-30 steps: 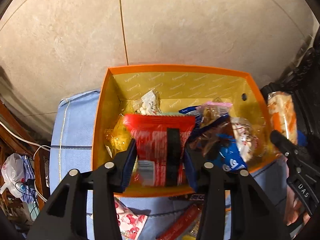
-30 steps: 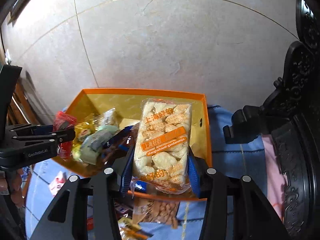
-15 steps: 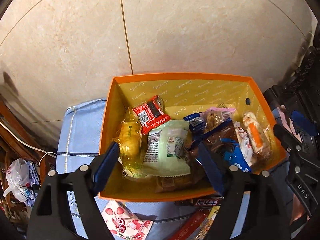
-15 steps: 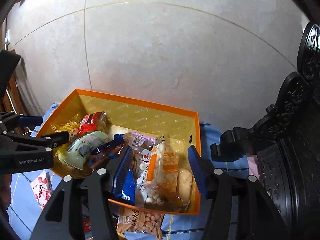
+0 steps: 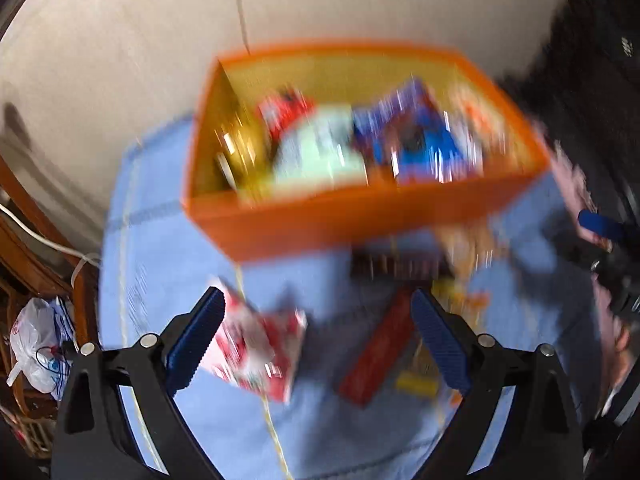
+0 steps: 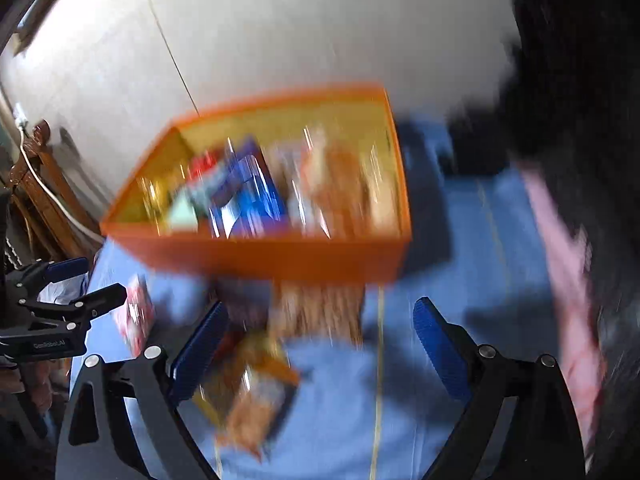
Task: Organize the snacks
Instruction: 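Withdraw both grippers from the box toward the remaining snacks, then grasp the red chocolate bar with the left gripper while the right gripper grasps the Snickers bar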
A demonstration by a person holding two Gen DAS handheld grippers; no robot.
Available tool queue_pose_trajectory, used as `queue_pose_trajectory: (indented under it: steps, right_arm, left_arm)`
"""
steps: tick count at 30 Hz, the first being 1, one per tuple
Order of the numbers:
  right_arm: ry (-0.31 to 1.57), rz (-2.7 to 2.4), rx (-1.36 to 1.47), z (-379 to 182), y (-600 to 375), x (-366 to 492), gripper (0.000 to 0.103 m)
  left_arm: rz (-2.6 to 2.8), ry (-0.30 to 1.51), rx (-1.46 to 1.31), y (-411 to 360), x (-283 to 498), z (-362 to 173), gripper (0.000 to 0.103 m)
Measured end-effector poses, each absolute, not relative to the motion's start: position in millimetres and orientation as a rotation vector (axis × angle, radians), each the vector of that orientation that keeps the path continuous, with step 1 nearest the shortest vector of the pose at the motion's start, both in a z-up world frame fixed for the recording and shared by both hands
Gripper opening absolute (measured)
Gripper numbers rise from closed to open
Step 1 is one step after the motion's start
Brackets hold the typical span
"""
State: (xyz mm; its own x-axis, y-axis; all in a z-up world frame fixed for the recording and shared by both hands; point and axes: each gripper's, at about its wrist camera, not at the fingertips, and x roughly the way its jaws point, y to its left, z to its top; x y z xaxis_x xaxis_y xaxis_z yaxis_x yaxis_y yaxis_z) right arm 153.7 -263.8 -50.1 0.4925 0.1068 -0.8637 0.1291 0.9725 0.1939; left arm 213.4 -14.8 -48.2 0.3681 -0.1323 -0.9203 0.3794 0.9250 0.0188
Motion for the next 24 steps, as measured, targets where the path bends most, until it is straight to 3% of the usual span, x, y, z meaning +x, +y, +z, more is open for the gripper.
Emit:
queue_pose_trajectory:
  steps: [5,9,18,20,22,24]
  right_arm:
    - [1.149,-0.015,0.287,-77.4,-267.6,123.4,0.094]
    - [1.173,0.000,0.305,-85.9,-262.4,113.7,0.094]
    - [1.188,0.040,0.326,-94.1,-254.2,120.3,0.094]
    - [1.194,0.047,0.327,-96.1,-251.6,120.9,0.094]
    - [1.200,0.058,0.321,-97.9,-247.3,122.9,0.094]
    - [1.205,0.065,0.316,-98.7,-244.1,123.6,0.094]
  left_arm:
    - [-0.395,1.244,0.280,-24.7,182.9,-94.3,0.092]
    - [-0.483,1.329,0.292,-41.4,178.3,-121.9,0.070]
    - [-0.608,1.361,0.274,-55.8,202.7,-139.3,0.065]
    - [-0.638,1.350,0.276,-52.2,206.6,-137.9,0.056]
    - [-0.637,1.356,0.256,-42.7,212.4,-137.1,0.036]
    - [-0.650,1.362,0.219,-30.9,219.0,-137.2,0.029]
